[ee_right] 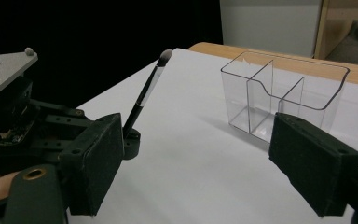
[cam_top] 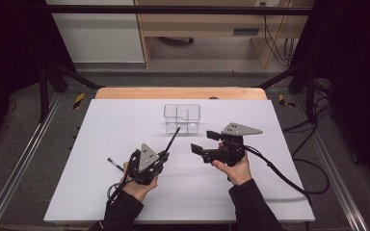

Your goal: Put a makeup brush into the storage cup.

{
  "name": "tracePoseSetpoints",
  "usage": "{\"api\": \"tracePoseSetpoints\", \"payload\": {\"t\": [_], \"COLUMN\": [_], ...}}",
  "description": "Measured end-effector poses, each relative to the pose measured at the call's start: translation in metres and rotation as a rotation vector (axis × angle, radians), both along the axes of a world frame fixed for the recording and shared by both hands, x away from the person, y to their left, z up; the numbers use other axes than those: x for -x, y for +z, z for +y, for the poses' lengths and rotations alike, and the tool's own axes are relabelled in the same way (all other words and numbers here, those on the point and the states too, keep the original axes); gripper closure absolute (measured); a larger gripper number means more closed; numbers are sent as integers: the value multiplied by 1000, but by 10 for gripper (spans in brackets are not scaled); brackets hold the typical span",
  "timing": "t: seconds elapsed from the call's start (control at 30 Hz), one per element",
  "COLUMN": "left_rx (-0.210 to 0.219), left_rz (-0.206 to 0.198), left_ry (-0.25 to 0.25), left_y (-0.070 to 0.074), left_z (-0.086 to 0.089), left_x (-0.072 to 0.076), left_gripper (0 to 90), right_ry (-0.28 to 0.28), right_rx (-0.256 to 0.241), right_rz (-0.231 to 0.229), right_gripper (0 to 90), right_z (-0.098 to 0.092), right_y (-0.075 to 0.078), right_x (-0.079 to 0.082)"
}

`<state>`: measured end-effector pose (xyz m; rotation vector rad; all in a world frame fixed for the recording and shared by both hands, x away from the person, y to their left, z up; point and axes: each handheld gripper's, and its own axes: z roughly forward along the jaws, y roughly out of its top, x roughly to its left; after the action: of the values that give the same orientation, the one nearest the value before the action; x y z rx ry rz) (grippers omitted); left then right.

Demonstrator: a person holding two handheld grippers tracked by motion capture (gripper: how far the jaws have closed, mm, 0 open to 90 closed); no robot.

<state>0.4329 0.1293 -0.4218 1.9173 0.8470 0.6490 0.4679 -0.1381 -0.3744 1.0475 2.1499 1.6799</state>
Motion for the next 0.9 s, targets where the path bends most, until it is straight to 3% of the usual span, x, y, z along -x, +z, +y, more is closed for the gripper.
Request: {"api": "tracePoseSetpoints", "payload": {"t": [0.9], "left_rx": [20], "left_rz": [11], "left_ry": [14], "left_y": [-4], "left_z": [-18], "left_x": [1], "left_gripper": [831], "right_ry": [-14], "right_rx": [-97], "right_rz": [41], "right_gripper": [246], "right_z": [18], "right_y": [-18], "right_x": [-6]}}
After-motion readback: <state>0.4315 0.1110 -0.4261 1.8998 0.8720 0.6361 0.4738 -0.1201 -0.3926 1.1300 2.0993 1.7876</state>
